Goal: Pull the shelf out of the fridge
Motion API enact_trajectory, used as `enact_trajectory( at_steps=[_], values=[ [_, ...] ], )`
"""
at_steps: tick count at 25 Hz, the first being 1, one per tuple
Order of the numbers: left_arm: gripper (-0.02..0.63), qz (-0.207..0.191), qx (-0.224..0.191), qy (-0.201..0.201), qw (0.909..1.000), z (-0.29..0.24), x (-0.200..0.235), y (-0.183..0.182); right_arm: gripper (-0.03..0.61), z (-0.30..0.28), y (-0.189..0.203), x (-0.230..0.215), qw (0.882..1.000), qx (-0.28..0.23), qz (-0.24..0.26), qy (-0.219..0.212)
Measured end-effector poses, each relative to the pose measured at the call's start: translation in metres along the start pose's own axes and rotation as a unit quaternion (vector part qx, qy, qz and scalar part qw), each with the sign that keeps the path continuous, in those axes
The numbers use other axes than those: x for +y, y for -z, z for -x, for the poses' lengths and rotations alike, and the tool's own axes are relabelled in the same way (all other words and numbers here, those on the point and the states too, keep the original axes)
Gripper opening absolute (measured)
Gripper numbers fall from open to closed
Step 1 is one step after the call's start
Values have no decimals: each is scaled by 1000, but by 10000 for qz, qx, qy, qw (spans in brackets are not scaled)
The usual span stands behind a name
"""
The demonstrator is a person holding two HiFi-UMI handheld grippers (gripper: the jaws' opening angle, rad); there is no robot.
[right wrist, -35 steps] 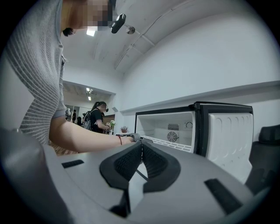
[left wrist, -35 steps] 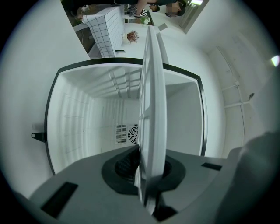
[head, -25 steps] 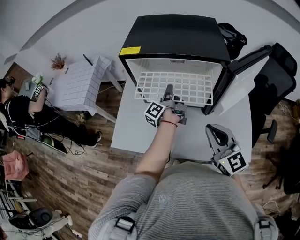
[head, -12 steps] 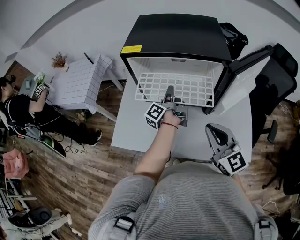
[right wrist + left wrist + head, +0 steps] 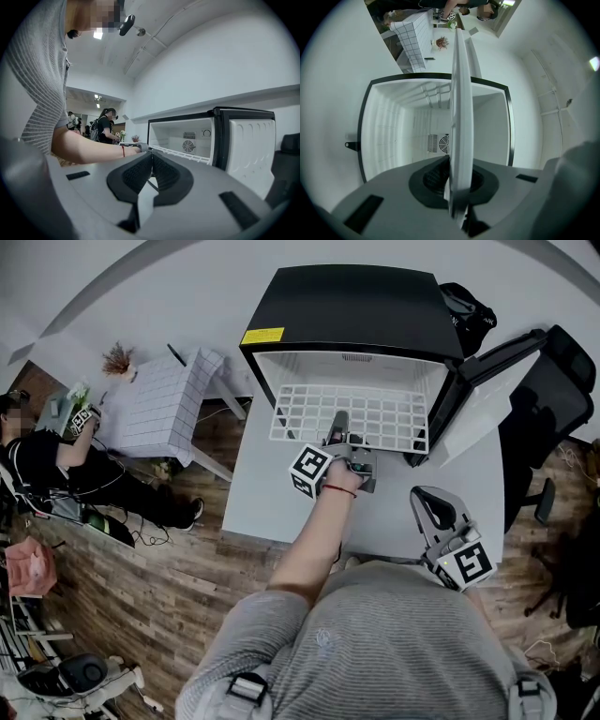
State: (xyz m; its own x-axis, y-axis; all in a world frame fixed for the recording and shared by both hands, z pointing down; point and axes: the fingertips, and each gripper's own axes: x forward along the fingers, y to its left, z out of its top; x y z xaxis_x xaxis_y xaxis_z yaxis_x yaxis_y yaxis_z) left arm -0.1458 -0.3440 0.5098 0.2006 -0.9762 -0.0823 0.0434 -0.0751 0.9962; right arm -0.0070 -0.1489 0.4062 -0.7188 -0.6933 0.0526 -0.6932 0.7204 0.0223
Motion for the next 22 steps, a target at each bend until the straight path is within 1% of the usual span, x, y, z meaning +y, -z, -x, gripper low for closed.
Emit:
enact_trajectory(
  at_steps=[11, 22],
  values=[
    [37, -13, 50, -22, 10000, 1, 0, 0, 14, -2, 1, 0, 10000, 13, 9, -15],
    [37, 23, 119, -37, 9999, 12, 4, 2, 14, -7, 1, 0, 10000, 24, 18, -82]
  ],
)
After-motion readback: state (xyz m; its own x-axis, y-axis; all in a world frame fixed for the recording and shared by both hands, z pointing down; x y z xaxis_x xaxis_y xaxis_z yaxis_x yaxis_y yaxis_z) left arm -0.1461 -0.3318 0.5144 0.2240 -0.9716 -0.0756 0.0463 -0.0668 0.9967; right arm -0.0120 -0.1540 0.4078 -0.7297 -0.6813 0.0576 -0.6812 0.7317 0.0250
